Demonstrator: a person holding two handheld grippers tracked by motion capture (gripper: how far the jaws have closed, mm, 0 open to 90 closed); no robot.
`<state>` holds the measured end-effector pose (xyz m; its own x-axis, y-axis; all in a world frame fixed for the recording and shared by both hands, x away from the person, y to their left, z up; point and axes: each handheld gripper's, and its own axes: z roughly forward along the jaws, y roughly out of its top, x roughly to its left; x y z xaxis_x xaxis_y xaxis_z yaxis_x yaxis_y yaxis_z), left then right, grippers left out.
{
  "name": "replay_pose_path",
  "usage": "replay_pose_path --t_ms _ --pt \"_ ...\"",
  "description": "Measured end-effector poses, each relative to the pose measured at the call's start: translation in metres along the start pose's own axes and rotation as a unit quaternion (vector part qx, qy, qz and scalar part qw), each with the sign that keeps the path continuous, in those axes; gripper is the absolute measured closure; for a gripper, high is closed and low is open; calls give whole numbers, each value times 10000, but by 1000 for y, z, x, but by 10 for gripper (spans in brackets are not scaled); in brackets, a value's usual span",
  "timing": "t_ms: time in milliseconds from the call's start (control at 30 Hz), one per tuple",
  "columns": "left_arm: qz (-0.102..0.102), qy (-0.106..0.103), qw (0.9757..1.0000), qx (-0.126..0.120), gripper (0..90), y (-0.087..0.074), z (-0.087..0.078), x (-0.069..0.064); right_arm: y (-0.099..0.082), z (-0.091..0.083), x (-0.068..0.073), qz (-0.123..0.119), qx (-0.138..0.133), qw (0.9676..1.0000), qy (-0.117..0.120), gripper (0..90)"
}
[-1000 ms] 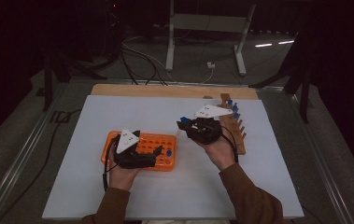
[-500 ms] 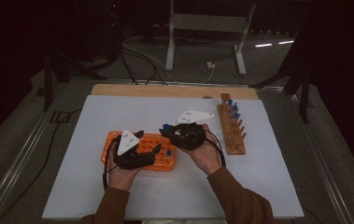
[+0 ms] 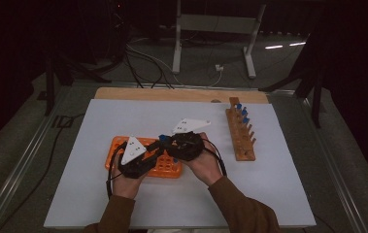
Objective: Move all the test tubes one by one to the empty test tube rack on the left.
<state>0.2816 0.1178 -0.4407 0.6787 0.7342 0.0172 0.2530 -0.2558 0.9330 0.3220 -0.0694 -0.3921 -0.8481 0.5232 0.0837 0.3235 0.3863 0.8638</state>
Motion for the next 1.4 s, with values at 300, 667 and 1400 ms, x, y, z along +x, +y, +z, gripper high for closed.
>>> replay_pose_path --t_ms 300,667,1400 --pt "-173 -33 9998 -6 782 -7 2 4 0 -9 -12 390 -201 9990 122 316" --pt "-405 -240 9989 60 784 -18 9 3 -8 -27 -29 470 -310 9971 -505 53" --pt "-429 -491 9962 583 783 -39 31 -13 -27 -45 -51 757 -407 9938 -703 46"
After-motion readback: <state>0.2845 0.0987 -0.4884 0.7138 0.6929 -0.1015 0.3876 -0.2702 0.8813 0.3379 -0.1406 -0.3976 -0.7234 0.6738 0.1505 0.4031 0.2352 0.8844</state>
